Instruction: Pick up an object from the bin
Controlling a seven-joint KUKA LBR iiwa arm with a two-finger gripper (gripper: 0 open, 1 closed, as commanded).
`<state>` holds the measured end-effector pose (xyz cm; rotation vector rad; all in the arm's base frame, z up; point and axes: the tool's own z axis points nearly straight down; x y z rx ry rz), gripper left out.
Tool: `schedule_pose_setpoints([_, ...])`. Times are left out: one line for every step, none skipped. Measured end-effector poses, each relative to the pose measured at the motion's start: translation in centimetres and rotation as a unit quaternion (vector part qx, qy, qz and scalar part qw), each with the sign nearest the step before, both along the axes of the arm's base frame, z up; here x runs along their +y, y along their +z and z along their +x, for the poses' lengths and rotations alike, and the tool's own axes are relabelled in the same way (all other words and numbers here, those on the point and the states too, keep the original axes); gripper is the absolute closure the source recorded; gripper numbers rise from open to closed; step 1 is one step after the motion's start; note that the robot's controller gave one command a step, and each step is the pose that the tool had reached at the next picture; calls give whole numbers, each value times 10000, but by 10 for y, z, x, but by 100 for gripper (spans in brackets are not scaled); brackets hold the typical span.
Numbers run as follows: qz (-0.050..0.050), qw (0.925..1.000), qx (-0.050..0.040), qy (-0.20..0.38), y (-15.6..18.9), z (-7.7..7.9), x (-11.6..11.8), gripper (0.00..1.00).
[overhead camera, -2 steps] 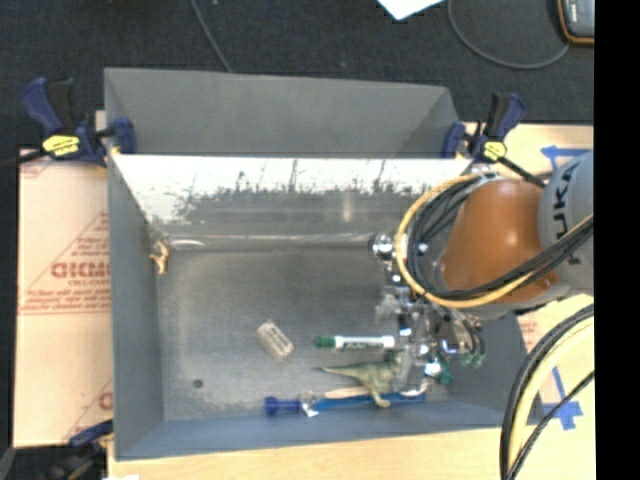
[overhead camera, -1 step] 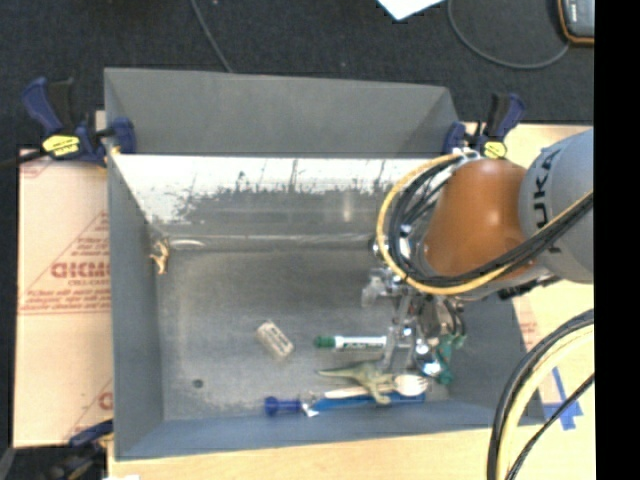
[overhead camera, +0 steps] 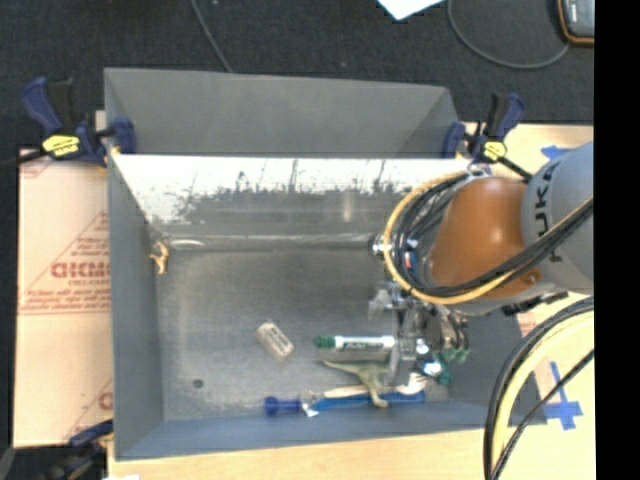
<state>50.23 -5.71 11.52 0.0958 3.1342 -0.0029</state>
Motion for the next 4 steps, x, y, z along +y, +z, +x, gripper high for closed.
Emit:
schedule_pose_setpoints([3,10000,-43,80,14,17,1,0])
schedule_pose_setpoints([4,9999,-14,-112,-23,15,0,0])
schedule_pose_setpoints([1,9999,-75,-78,-13,16,-7,0])
schedule_pose_setpoints([3,9998,-70,-184,-22,32,-9,0])
